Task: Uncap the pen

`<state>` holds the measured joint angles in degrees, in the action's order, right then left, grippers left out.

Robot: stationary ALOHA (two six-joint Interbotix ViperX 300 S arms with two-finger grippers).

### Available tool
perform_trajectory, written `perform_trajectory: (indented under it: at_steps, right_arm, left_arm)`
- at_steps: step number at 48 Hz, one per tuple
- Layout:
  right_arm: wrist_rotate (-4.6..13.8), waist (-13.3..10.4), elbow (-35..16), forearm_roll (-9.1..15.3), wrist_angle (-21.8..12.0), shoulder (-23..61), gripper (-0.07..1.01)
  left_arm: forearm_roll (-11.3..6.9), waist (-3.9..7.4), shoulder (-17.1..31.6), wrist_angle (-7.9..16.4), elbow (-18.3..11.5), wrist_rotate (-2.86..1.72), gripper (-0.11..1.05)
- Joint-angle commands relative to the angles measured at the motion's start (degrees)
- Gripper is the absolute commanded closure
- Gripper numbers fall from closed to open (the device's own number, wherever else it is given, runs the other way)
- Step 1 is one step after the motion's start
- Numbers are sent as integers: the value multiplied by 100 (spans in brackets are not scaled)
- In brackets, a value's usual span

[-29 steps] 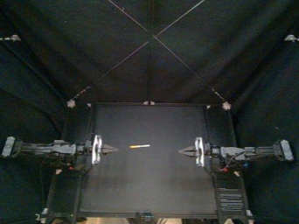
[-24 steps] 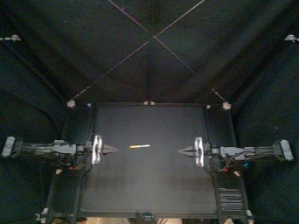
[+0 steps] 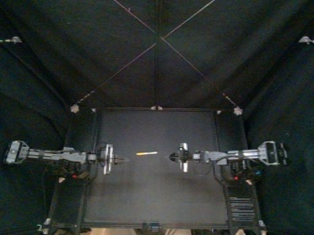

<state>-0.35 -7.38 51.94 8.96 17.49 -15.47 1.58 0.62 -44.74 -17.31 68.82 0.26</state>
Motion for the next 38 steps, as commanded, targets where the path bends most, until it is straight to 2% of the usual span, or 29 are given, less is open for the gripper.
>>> perform_trajectory:
  at_steps: [1,4,7,18,24,29,38]
  right_arm:
    - [79,-97,-571,387,26,765,82]
    - [79,-149,-844,510,9,1213,77]
    - [88,-229,-1107,510,0,1635,71]
    - [88,-606,-1802,299,-44,2566,38]
    - [88,-729,-2039,202,-272,2795,22]
    - [88,-765,-2180,158,-580,2883,15]
    - [53,-703,-2303,79,-1099,3023,15]
  left_arm:
    - [18,53,290,-35,-79,18,89]
    - [26,53,413,-18,-79,18,89]
    - [53,53,448,-18,-53,18,89]
    - [62,53,431,0,62,9,89]
    - [62,62,431,-9,88,9,89]
    - [70,62,431,-9,88,9,89]
    - [70,62,422,0,88,18,89]
